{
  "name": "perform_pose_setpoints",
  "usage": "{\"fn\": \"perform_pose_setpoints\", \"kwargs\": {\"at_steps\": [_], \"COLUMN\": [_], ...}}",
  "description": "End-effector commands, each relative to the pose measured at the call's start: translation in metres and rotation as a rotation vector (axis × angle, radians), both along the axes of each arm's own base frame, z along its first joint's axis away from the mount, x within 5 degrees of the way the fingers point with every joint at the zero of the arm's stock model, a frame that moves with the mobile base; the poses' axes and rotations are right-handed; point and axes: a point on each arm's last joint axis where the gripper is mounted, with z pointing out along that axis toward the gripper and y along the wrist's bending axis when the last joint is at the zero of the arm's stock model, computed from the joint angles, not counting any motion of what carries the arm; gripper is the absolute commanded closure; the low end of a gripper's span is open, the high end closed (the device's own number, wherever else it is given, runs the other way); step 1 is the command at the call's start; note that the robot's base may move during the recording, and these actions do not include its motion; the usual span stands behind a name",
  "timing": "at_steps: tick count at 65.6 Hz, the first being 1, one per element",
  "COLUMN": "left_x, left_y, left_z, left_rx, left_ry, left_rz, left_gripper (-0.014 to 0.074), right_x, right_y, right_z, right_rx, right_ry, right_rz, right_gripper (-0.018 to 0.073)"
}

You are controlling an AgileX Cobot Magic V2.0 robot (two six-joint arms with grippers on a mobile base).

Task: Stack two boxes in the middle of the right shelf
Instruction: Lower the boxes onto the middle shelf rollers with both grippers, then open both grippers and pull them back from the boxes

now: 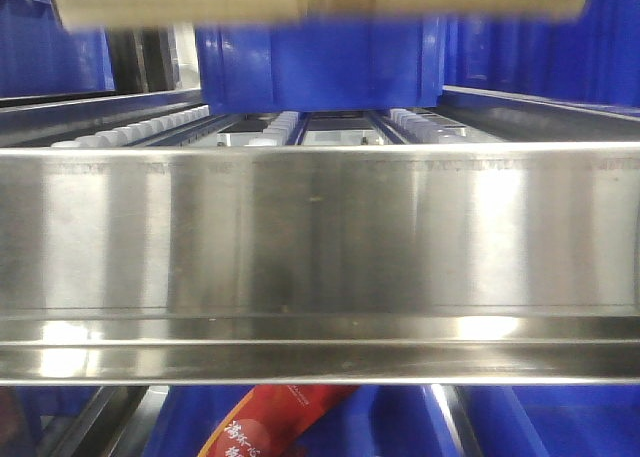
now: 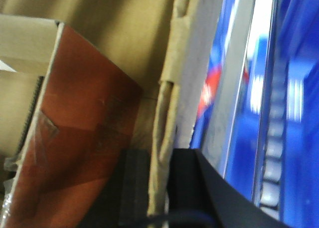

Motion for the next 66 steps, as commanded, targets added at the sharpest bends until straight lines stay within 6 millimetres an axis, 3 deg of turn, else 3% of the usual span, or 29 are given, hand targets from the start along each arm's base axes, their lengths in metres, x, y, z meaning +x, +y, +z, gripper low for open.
{"fn": "perform_pose_setpoints", "kwargs": {"at_steps": [1, 18, 26, 36, 39, 48, 57, 66], "left_x": [0.015, 0.039, 0.044, 0.044, 0.044, 0.044, 0.04, 0.028], "left_y": [0.006, -0.001, -0.004, -0.005, -0.005, -0.005, -0.004, 0.0], "left_z": [-0.005, -0.029, -0.036, -0.038, -0.038, -0.038, -0.033, -0.021], "left_rx": [0.087, 0.117, 0.114, 0.109, 0.109, 0.109, 0.101, 0.088], "left_ry": [-0.034, 0.033, 0.052, 0.061, 0.061, 0.061, 0.049, 0.015], "left_rz": [0.035, 0.035, 0.03, 0.026, 0.026, 0.026, 0.025, 0.025], "left_gripper": [0.0708, 0.0708, 0.0687, 0.0456, 0.0326, -0.0035, 0.0076, 0.0125], "right_x": [0.013, 0.047, 0.053, 0.055, 0.055, 0.055, 0.049, 0.037], "right_y": [-0.003, 0.005, 0.007, 0.007, 0.007, 0.007, 0.006, 0.003], "right_z": [-0.01, -0.046, -0.053, -0.055, -0.055, -0.055, -0.048, -0.033], "right_rx": [-0.032, -0.059, -0.064, -0.066, -0.066, -0.066, -0.061, -0.045], "right_ry": [0.01, 0.121, 0.14, 0.146, 0.146, 0.146, 0.128, 0.07], "right_rz": [-0.021, -0.019, -0.019, -0.019, -0.019, -0.019, -0.019, -0.023], "right_gripper": [0.0712, 0.0706, 0.0599, 0.0288, 0.0165, -0.0016, 0.0004, 0.0056]}}
